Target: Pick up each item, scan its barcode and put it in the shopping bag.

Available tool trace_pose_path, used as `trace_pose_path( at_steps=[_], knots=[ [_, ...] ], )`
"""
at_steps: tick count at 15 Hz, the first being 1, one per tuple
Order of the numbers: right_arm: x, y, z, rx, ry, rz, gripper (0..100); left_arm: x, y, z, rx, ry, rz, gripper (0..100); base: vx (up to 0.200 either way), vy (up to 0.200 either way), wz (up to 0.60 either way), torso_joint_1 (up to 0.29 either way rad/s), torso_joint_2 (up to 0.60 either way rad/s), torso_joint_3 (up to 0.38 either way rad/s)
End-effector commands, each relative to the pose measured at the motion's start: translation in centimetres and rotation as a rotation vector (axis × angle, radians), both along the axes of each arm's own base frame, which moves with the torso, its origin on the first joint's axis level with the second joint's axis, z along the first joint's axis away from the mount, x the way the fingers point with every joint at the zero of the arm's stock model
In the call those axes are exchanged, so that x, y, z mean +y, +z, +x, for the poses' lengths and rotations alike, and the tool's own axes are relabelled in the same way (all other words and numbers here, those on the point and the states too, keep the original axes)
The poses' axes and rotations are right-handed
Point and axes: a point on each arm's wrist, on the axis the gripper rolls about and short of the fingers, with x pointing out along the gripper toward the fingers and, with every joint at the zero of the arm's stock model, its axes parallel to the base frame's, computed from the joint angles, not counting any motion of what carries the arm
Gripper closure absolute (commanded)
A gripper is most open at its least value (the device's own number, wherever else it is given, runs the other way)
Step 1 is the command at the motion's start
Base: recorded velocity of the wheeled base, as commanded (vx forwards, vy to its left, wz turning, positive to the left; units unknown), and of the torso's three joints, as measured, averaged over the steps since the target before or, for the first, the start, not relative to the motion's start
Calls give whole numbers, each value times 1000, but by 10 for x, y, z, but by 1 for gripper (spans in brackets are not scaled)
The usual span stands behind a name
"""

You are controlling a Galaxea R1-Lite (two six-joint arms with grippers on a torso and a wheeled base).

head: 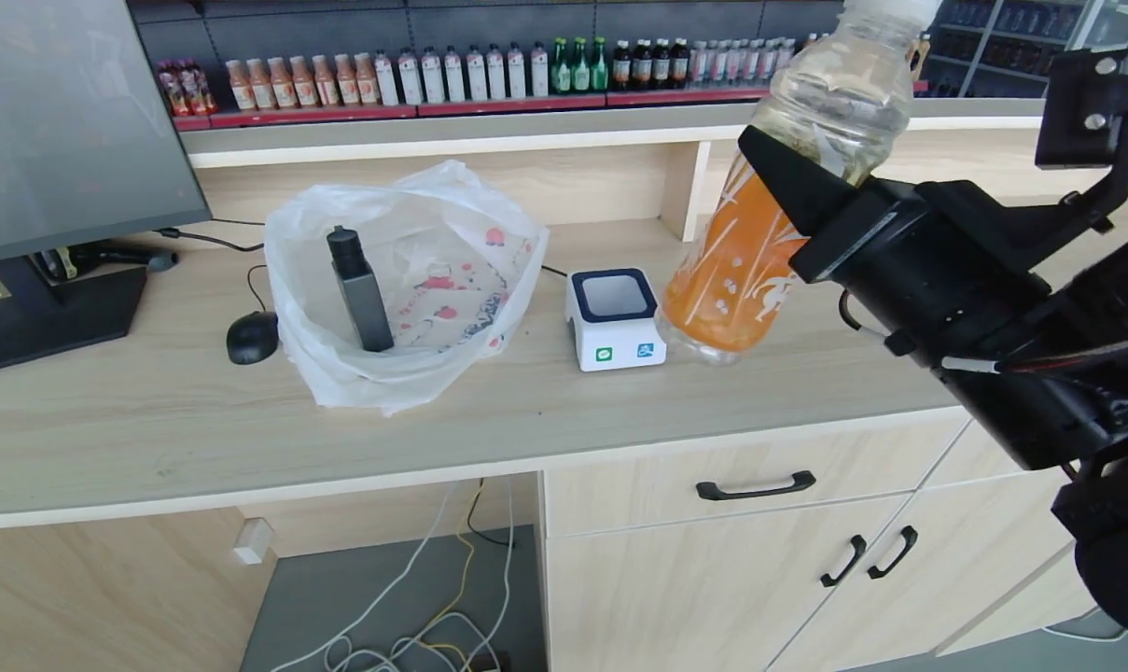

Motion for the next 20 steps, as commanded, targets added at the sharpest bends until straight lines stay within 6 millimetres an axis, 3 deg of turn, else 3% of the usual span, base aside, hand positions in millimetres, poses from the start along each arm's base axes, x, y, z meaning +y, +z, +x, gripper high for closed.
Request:
trace_pose_path(
  at_steps=[1, 4, 10, 14, 18, 20],
  knots=[
    [10, 1, 19, 25, 25, 51, 100, 0, 0, 0, 0, 1, 0, 0, 0, 0, 0, 0, 0, 0],
    [17, -4, 57, 75, 60, 173, 100, 0, 0, 0, 0, -1, 0, 0, 0, 0, 0, 0, 0, 0],
    [40, -7, 100, 117, 162, 355, 100, 0, 0, 0, 0, -1, 0, 0, 0, 0, 0, 0, 0, 0],
    [42, -10, 131, 149, 198, 541, 100, 0, 0, 0, 0, -1, 0, 0, 0, 0, 0, 0, 0, 0],
    [43, -8, 137, 193, 251, 714, 100, 0, 0, 0, 0, -1, 0, 0, 0, 0, 0, 0, 0, 0],
    [46, -20, 148, 210, 240, 713, 100, 0, 0, 0, 0, -1, 0, 0, 0, 0, 0, 0, 0, 0]
  ],
)
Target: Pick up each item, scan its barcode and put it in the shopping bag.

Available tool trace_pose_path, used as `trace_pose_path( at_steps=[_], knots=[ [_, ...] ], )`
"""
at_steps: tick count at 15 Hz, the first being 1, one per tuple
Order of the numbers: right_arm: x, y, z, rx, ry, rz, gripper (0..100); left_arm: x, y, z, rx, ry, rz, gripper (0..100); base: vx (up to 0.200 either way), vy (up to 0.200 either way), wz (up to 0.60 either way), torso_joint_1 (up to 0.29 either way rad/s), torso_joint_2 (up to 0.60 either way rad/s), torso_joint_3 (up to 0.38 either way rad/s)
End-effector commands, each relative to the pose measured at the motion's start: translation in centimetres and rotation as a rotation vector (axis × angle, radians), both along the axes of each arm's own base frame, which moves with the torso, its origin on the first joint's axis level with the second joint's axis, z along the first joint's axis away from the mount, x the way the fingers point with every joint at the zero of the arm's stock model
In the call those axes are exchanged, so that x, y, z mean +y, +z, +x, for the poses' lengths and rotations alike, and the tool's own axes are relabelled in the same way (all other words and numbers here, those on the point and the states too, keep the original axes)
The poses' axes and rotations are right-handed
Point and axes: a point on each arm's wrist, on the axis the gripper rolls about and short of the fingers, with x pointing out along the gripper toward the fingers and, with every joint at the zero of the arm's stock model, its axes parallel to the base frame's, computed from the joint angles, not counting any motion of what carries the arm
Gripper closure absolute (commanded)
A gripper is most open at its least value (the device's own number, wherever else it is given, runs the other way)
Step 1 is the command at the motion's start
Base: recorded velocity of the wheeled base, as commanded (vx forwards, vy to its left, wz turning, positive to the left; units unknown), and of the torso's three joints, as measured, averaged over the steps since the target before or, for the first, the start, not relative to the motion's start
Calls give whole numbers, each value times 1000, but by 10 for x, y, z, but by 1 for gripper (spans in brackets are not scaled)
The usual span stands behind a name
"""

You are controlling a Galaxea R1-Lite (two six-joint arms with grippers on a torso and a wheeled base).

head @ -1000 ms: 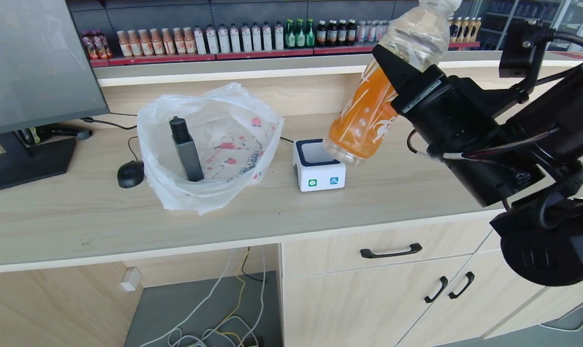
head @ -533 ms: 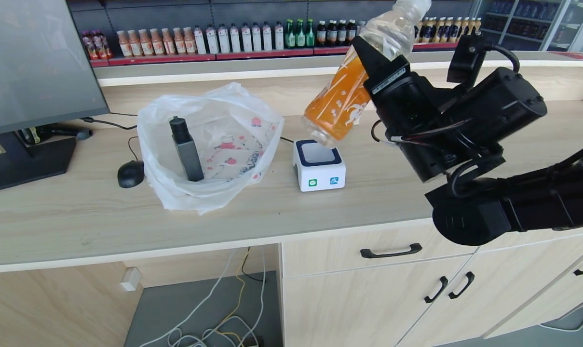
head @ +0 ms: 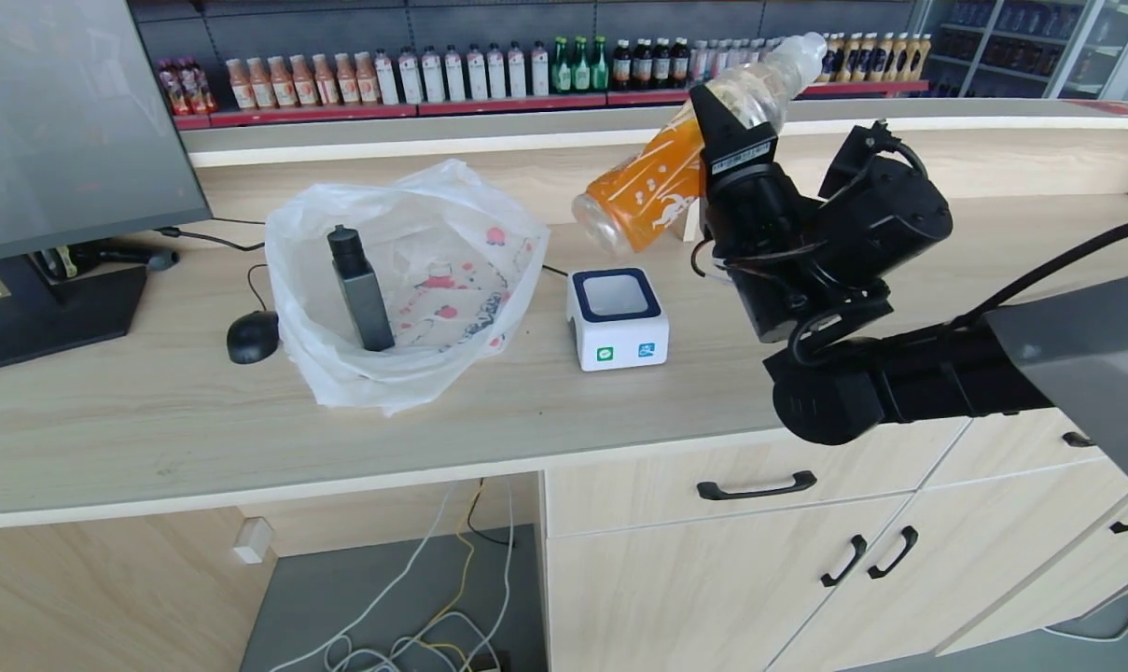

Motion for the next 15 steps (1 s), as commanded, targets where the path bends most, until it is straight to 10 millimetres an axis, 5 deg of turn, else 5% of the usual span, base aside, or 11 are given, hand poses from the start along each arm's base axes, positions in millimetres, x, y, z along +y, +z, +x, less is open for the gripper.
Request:
trace_pose_path(
  at_steps=[1, 6, 15],
  knots=[
    [4, -18, 12, 41, 8, 1, 100, 0, 0, 0, 0, 2, 0, 0, 0, 0, 0, 0, 0, 0],
    [8, -54, 35, 111, 1, 4, 100, 0, 0, 0, 0, 2, 0, 0, 0, 0, 0, 0, 0, 0],
    [1, -62, 49, 118, -19, 57, 100, 0, 0, 0, 0, 2, 0, 0, 0, 0, 0, 0, 0, 0]
  ],
)
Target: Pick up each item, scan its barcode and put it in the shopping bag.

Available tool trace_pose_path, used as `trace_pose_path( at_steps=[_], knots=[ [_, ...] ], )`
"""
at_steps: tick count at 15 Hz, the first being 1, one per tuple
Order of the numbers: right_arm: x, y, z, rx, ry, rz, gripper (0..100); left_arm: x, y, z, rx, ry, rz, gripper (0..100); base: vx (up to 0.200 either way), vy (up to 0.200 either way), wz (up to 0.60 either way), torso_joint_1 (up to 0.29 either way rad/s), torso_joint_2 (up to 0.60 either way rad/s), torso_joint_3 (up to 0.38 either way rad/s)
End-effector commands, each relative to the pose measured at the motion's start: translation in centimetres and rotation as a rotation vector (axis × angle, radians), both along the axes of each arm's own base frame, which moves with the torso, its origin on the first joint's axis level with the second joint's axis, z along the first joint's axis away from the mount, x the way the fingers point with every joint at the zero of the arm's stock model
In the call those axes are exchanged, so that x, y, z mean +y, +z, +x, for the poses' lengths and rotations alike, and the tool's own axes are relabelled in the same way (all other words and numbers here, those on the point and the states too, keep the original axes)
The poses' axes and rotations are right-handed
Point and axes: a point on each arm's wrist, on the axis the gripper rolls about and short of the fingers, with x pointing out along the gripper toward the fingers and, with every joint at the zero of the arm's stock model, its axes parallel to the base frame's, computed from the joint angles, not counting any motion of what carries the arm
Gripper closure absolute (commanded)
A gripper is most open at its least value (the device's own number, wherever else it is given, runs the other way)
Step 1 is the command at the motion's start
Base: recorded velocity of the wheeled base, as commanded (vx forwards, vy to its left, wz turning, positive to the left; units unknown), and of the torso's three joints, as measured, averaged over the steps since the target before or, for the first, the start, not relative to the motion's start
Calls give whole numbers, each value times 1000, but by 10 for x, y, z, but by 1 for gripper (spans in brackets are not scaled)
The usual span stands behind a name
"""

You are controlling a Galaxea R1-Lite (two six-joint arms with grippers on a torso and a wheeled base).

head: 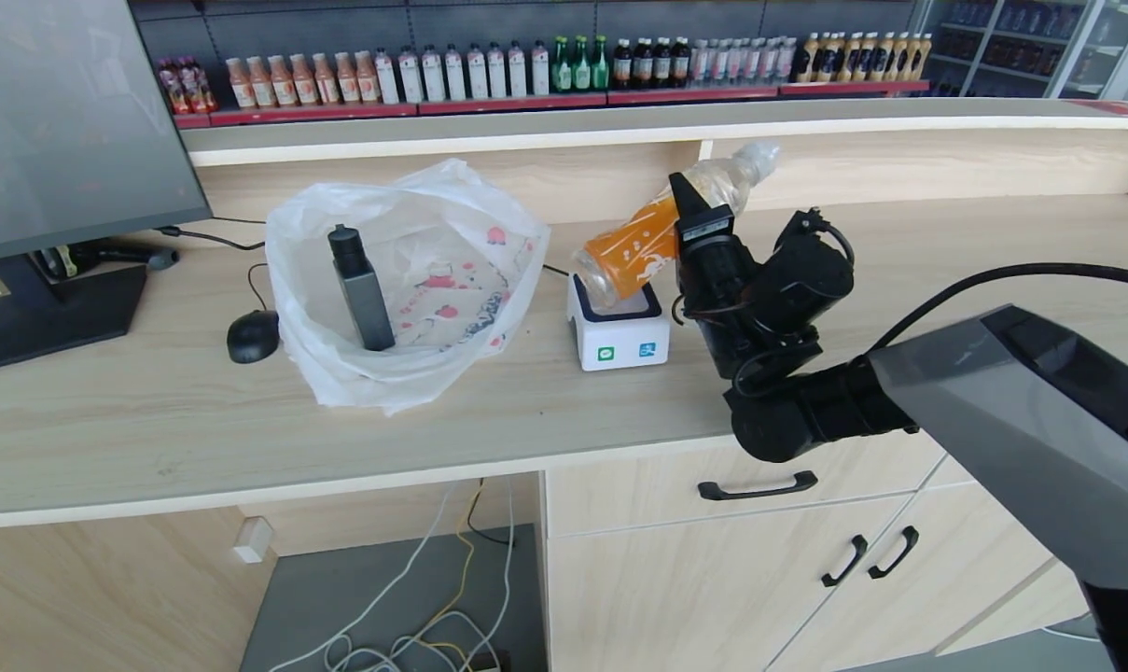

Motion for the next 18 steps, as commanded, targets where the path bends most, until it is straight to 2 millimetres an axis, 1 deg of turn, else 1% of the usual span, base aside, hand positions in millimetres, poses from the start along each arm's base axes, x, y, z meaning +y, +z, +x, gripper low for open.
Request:
trace_pose_path(
  at_steps=[1, 12, 15, 18],
  knots=[
    [0, -1, 1, 3, -2, 1, 100, 0, 0, 0, 0, -1, 0, 0, 0, 0, 0, 0, 0, 0],
    [3, -2, -1, 4, 5, 0, 100, 0, 0, 0, 0, 1, 0, 0, 0, 0, 0, 0, 0, 0],
    [4, 7, -4, -15, 9, 9, 100, 0, 0, 0, 0, -1, 0, 0, 0, 0, 0, 0, 0, 0],
    [4, 8, -4, -17, 8, 8, 100, 0, 0, 0, 0, -1, 0, 0, 0, 0, 0, 0, 0, 0]
  ],
)
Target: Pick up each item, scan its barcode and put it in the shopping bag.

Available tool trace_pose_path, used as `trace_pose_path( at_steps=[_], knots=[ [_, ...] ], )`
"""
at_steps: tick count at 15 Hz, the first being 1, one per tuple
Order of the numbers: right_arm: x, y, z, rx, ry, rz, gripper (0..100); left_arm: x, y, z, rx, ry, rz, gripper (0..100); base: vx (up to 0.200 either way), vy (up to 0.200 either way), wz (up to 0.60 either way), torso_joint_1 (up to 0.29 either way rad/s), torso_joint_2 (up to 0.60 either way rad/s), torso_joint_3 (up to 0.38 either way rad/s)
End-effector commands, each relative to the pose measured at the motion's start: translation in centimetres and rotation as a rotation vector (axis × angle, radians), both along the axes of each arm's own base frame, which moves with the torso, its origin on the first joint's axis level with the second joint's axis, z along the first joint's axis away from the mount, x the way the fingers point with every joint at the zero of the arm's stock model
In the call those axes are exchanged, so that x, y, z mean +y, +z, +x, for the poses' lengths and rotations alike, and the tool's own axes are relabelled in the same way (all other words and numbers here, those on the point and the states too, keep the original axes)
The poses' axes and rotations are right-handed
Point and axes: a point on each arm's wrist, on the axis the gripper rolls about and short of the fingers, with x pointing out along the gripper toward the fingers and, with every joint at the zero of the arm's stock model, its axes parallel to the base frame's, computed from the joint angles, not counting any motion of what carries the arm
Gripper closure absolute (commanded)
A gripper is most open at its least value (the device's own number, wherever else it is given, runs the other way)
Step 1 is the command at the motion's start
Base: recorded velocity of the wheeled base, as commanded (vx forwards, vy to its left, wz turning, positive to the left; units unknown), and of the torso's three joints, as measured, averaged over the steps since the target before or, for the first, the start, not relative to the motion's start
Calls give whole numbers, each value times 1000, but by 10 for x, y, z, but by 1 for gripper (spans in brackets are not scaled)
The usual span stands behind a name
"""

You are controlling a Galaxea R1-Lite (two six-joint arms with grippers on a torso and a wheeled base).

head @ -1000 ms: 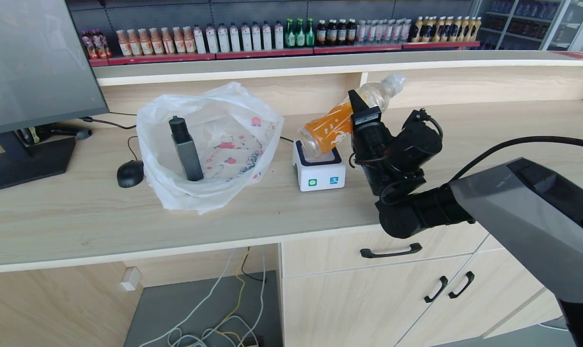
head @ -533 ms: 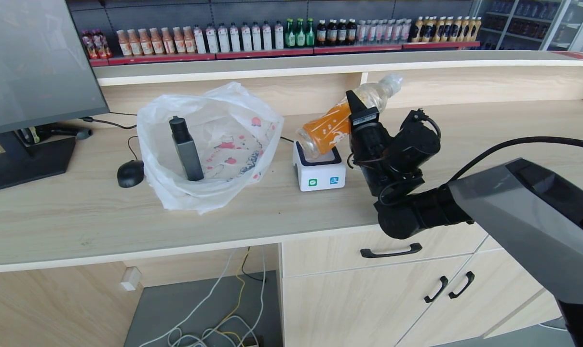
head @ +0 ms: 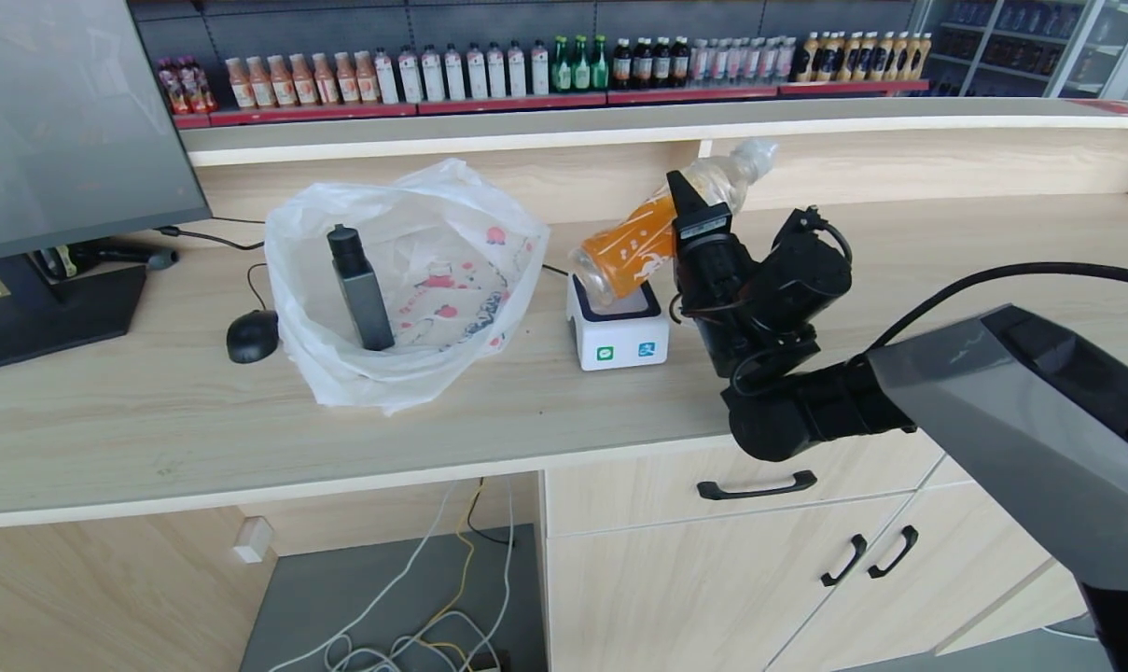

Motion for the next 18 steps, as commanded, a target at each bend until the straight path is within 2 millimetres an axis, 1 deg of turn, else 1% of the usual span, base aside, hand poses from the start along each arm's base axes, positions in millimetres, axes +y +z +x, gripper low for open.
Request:
trace_pose_path(
  at_steps=[1, 3, 5, 7, 9, 11, 13, 14, 15, 17, 18],
  knots=[
    [-1, 5, -2, -12, 0, 8, 100, 0, 0, 0, 0, 0, 0, 0, 0, 0, 0, 0, 0, 0],
    [-1, 7, -3, -15, -3, 5, 100, 0, 0, 0, 0, 2, 0, 0, 0, 0, 0, 0, 0, 0],
    [-2, 19, -10, -38, -1, 4, 100, 0, 0, 0, 0, 0, 0, 0, 0, 0, 0, 0, 0, 0],
    [-1, 25, -14, -59, -19, -31, 100, 0, 0, 0, 0, 0, 0, 0, 0, 0, 0, 0, 0, 0],
    [1, 38, -23, -93, -32, -57, 100, 0, 0, 0, 0, 0, 0, 0, 0, 0, 0, 0, 0, 0],
    [9, 48, -40, -114, -34, -99, 100, 0, 0, 0, 0, 2, 0, 0, 0, 0, 0, 0, 0, 0],
    [21, 60, -67, -136, -12, -153, 100, 0, 0, 0, 0, 2, 0, 0, 0, 0, 0, 0, 0, 0],
    [24, 62, -77, -155, -20, -212, 100, 0, 0, 0, 0, 0, 1, 0, 0, 0, 0, 0, 0, 0],
    [26, 63, -81, -171, -27, -251, 100, 0, 0, 0, 0, 0, 3, 0, 0, 0, 0, 0, 0, 0],
    [22, 77, -95, -257, -65, -361, 100, 0, 0, 0, 0, 0, 1, 0, 0, 0, 0, 0, 0, 0],
    [21, 79, -98, -276, -82, -395, 100, 0, 0, 0, 0, 0, 1, 0, 0, 0, 0, 0, 0, 0]
  ],
)
